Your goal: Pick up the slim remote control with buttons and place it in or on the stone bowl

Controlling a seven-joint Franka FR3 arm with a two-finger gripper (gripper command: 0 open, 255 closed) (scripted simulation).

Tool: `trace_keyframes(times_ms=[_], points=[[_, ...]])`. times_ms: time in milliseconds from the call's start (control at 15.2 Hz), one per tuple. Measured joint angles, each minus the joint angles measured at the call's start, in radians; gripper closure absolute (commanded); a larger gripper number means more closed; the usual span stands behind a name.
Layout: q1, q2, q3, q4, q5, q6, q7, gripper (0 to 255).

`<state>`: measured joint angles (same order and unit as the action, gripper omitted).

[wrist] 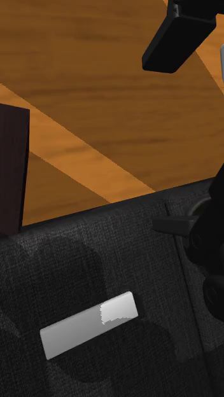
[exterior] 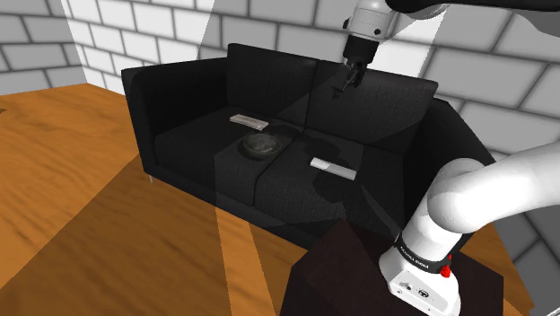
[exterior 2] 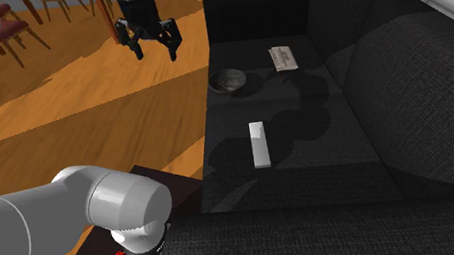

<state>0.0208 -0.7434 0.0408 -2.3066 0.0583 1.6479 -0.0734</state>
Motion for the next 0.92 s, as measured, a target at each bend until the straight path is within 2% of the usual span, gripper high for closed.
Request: trace_keyframes(times_ms=[198, 726, 924], points=[[-0.006, 0.003, -0.015, -0.029, -0.011, 0.028, -0.020, 0], [-0.048, 0.054, -0.107, -0.190, -0.079, 0.226, -0.140, 0], [-0.063, 0.108, -0.141, -0.234, -0.103, 0.318, -0.180, 0]])
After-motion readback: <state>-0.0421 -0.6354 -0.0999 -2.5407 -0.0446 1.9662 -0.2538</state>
